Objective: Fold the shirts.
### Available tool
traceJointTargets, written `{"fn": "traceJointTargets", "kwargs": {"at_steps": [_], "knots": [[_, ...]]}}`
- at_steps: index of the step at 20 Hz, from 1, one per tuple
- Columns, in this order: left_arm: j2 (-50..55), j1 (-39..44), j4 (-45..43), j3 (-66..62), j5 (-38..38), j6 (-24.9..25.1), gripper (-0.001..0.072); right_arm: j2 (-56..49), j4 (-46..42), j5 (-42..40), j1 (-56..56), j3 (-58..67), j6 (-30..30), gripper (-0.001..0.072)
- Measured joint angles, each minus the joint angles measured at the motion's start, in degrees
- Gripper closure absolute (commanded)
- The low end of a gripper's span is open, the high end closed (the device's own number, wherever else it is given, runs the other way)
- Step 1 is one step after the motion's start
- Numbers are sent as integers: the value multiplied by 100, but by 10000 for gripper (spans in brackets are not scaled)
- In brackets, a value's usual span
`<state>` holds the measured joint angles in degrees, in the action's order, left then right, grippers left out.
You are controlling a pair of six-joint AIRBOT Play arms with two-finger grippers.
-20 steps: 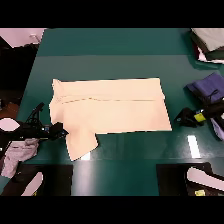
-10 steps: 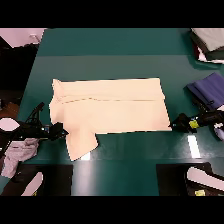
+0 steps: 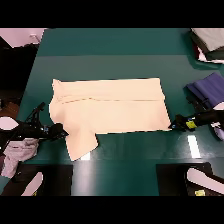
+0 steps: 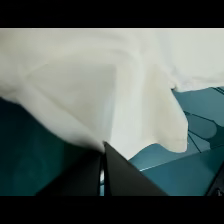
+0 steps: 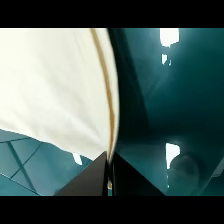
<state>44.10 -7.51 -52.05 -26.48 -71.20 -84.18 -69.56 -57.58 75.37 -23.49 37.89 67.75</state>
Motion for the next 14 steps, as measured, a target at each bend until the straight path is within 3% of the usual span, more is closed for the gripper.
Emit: {"fn": "traceJointTargets", "kwargs": {"at_steps": [8, 11, 14], "knots": [[-136, 2, 363, -632, -1003, 122, 682, 1604, -601, 765, -1016, 0, 181, 700], [-214, 2, 538, -918, -962, 162, 681, 1886, -542, 756, -970, 15, 251, 700], [-227, 4, 601, -1294, -448, 225, 681, 1840, -433, 533, -643, 269, 396, 700]]}}
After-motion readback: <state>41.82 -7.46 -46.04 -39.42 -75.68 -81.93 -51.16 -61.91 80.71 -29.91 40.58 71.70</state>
